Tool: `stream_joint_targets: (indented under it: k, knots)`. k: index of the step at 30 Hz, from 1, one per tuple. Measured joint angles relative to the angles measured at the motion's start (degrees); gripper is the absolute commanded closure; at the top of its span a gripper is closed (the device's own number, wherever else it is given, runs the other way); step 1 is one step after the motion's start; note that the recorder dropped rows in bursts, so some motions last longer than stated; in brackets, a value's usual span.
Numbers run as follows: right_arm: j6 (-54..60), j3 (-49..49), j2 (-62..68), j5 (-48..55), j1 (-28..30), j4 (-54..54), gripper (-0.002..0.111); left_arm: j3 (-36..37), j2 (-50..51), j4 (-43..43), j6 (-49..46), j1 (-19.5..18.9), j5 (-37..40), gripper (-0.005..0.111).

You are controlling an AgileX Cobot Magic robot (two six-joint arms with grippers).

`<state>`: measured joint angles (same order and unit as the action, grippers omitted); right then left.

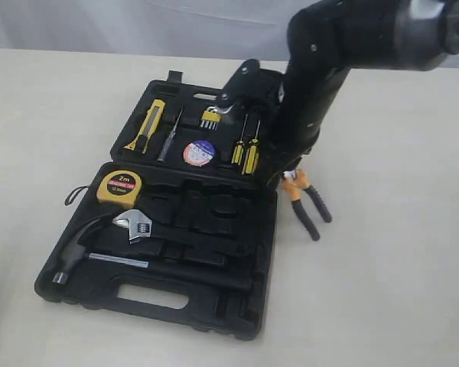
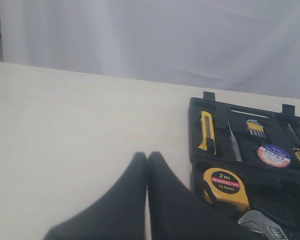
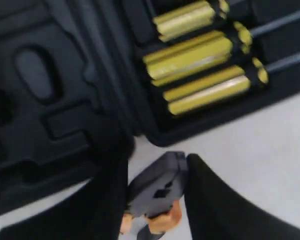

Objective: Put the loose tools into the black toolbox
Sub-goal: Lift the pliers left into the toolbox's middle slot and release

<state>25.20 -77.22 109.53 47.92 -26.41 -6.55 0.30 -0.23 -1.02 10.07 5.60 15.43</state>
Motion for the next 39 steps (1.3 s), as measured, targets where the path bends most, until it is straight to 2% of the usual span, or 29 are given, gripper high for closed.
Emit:
stream_joint_targets:
  k: [7, 13, 30, 39]
  knots:
    - [2.66, -2.33, 0.0, -0.7, -9.93, -3.54, 0.109, 0.0, 0.0, 0.0, 0.0, 0.0, 0.0, 0.107]
    - [3.87, -6.98, 0.0, -1.7, -14.7, -8.36, 0.109, 0.0, 0.0, 0.0, 0.0, 0.0, 0.0, 0.107]
    - [9.16, -7.87, 5.24, -3.73, -15.44, -7.76, 0.109, 0.0, 0.0, 0.0, 0.0, 0.0, 0.0, 0.107]
    - [9.67, -7.89, 5.99, -3.87, -15.44, -2.34, 0.109, 0.0, 0.0, 0.0, 0.0, 0.0, 0.0, 0.107]
